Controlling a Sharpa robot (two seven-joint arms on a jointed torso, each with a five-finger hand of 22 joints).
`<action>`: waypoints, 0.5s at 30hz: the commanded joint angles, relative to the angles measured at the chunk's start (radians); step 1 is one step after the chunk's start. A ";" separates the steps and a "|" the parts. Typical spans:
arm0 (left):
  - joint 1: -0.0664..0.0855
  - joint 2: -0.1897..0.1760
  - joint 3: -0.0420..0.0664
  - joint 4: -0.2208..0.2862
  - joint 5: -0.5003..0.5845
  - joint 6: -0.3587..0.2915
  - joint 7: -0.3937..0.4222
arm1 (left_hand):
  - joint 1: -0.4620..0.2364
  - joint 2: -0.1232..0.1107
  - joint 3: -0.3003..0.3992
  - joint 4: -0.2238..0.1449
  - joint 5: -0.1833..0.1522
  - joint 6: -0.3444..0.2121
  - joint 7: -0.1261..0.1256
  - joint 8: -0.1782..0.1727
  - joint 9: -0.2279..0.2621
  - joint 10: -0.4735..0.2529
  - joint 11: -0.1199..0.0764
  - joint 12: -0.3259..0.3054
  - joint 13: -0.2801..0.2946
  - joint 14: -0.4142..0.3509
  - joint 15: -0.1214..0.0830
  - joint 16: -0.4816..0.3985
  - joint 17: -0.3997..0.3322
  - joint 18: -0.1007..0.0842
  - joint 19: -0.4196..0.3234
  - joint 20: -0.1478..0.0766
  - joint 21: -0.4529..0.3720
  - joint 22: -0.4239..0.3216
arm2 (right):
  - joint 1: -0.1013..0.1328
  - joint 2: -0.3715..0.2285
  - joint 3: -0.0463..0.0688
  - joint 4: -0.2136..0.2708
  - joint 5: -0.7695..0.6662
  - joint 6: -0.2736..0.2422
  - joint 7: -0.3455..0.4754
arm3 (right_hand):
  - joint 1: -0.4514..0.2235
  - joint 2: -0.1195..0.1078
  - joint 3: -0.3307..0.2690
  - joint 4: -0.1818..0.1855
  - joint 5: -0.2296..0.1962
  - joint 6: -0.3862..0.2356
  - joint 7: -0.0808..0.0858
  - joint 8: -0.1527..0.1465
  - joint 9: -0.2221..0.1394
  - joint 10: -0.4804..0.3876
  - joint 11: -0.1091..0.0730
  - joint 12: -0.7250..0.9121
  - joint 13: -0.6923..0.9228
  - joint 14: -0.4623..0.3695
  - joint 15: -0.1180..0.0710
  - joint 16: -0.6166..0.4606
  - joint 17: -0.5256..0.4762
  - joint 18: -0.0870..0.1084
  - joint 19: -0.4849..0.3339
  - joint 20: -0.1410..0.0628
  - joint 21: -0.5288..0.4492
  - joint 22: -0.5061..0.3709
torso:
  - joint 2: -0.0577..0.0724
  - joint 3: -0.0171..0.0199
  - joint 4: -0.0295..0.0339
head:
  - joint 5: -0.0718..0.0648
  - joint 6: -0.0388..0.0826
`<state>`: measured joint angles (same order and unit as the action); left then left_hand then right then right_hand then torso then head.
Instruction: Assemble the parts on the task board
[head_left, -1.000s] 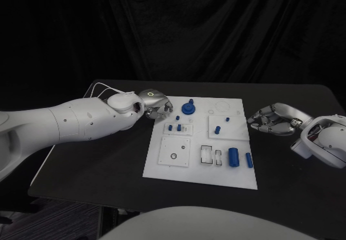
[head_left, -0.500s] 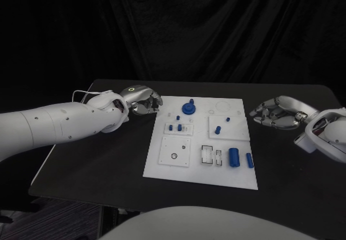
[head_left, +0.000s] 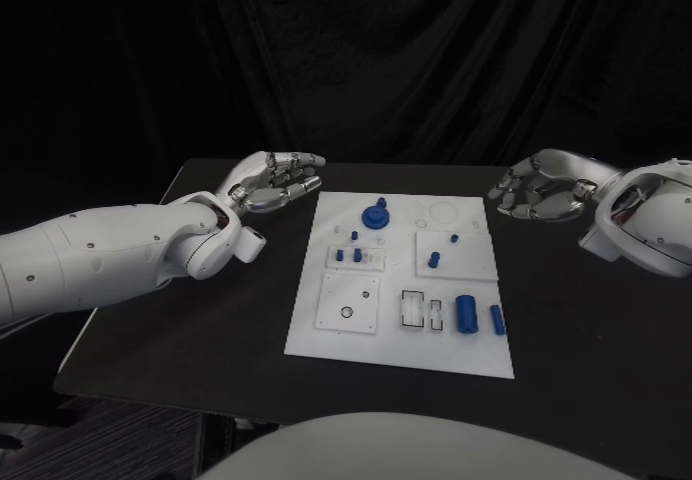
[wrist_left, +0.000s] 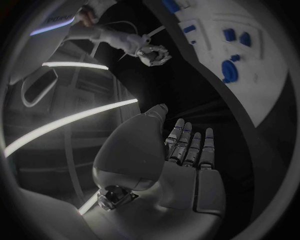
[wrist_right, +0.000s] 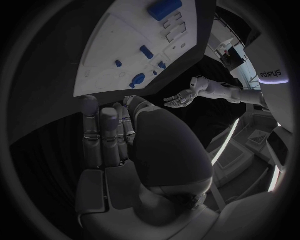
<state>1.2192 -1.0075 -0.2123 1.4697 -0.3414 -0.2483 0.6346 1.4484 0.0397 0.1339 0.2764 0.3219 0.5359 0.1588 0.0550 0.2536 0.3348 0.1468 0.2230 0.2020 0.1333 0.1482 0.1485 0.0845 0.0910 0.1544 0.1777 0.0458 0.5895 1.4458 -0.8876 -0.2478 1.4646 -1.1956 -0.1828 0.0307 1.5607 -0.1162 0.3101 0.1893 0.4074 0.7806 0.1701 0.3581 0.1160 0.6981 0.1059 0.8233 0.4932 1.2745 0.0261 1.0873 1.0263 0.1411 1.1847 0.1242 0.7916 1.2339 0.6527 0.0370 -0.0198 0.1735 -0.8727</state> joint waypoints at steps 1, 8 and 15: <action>0.001 -0.014 0.001 0.049 0.293 0.181 0.224 | 0.000 0.031 -0.035 -0.002 0.031 -0.031 -0.020 0.000 -0.038 -0.035 0.007 -0.004 -0.042 -0.013 0.009 -0.021 -0.025 0.019 -0.024 0.020 -0.005 -0.083 | -0.009 0.010 0.000 0.000 -0.222 -0.002 -0.074 | -0.006 -0.016 0.012 -0.012 -0.054 0.005 0.005 0.007 0.003 -0.012 0.003 -0.033 -0.024 -0.010 0.004 0.006 -0.002 0.018 -0.006 0.006 -0.007 0.005 | 0.004 -0.0019 0.0051 | -0.022 0.000; 0.001 -0.036 0.000 0.117 0.360 0.246 0.232 | -0.026 0.082 -0.110 0.008 0.063 -0.058 -0.040 -0.003 -0.083 -0.070 0.021 0.004 -0.096 -0.023 0.026 -0.037 -0.052 0.034 -0.032 0.052 -0.006 -0.162 | -0.046 0.029 0.000 -0.008 -0.347 -0.033 -0.104 | -0.024 -0.039 0.032 -0.026 -0.084 0.014 -0.005 -0.011 0.008 -0.063 0.009 -0.106 -0.067 -0.050 0.002 -0.026 -0.040 0.027 -0.043 0.006 -0.070 -0.011 | 0.014 -0.0177 0.0246 | -0.046 0.000; 0.000 -0.052 0.000 0.149 0.386 0.273 0.230 | -0.015 0.096 -0.132 -0.002 0.076 -0.064 -0.040 -0.003 -0.098 -0.087 0.017 0.007 -0.116 -0.029 0.030 -0.041 -0.056 0.041 -0.038 0.062 -0.007 -0.192 | -0.090 0.031 0.000 -0.012 -0.392 -0.117 -0.092 | -0.032 -0.045 0.051 -0.074 -0.092 -0.004 0.012 -0.078 0.003 -0.152 0.037 -0.252 -0.160 -0.059 0.025 -0.014 -0.046 0.026 -0.048 0.028 -0.084 0.002 | 0.036 -0.0368 0.0528 | -0.073 0.000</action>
<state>1.2192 -1.0595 -0.2124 1.6121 -0.0101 -0.0290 0.6709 1.4338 0.1272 0.0058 0.2746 0.3946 0.4788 0.1177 0.0550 0.1556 0.2541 0.1614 0.2246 0.0870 0.1053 0.1732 0.1111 0.0297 0.1243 0.1165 0.2326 0.0444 0.3984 1.3597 -0.8545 -0.2486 1.4523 -1.5184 -0.2249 -0.0379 1.5302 -0.1542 0.3605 0.1189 0.3189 0.7835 0.1821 0.2865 0.1213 0.5545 0.1411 0.5824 0.3404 1.2144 0.0447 1.0699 0.9789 0.1568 1.1358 0.1479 0.7112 1.2350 0.6780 0.0105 0.0191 0.1065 -0.8729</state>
